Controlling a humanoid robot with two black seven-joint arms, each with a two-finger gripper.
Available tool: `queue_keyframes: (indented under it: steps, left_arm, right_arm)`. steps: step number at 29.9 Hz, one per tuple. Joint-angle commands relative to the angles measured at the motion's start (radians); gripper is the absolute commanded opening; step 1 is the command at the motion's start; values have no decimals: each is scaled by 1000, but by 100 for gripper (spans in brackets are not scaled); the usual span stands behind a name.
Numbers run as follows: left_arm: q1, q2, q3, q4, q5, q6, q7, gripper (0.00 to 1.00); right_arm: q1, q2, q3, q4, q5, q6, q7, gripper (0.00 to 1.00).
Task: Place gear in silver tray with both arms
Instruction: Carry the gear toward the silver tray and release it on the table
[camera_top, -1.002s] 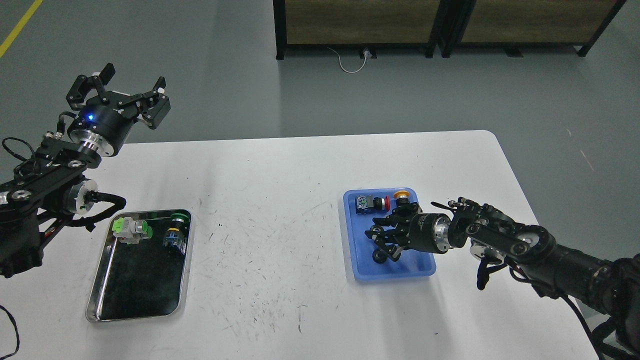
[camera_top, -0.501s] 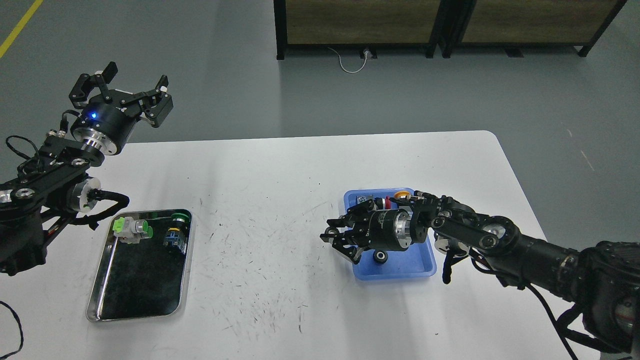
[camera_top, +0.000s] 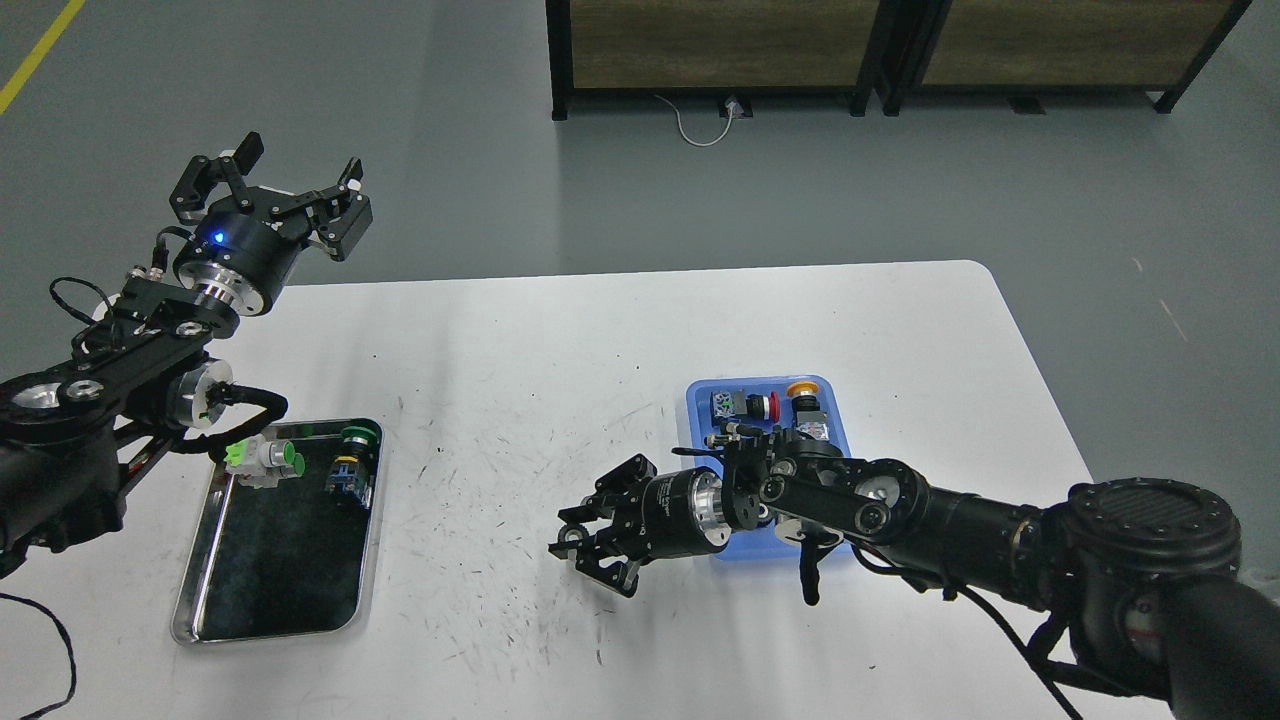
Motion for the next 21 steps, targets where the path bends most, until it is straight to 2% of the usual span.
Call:
queue_keyframes:
  steps: [1,5,16,18,21]
  left_arm:
    - [0,-5,0,0,1,1,0,99]
    - [0,-5,0,0,1,9,0,99]
    - [-3,-6,2,0,1,11,0,99]
    - [-3,-6,2,0,3,11,0,99]
    - [0,-3,2,-2,1,11,0,99]
  right_arm:
    - [5,20,-4,-33,0,1,3,32]
    - [3,20,-6,-47,0,1,4,33]
    - [-6,20,-4,-99,-2,1,10,43]
    - [-7,20,0,-107,-2,1,10,49]
    - [-3,20,8,-113,0,1,12,65]
